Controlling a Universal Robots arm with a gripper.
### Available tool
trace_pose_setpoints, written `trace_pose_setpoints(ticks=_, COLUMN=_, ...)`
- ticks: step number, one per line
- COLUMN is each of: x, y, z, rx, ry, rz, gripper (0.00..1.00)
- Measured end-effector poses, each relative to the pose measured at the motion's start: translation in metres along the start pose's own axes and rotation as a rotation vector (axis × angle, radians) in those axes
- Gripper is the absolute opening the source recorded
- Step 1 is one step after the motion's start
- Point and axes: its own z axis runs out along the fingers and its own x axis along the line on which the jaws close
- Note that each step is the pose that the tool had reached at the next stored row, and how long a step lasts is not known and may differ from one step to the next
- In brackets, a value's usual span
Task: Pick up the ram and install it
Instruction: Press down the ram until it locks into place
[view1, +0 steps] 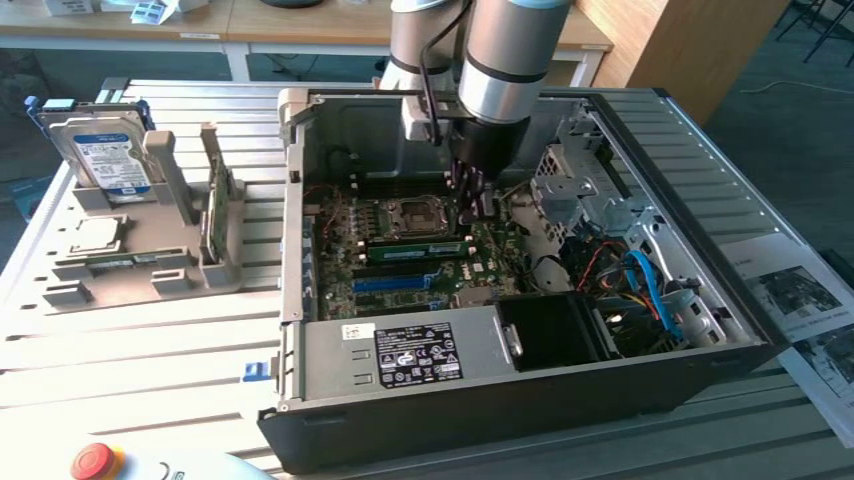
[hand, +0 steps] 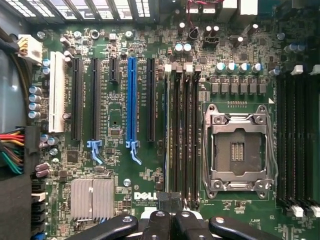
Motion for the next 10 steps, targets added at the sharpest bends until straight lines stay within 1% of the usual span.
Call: trace_pose_setpoints(ticks=10, x=0.000, y=-0.0004, z=0.0121, rx=0.0000, ry=0.0000, rz=0.000, gripper=0.10)
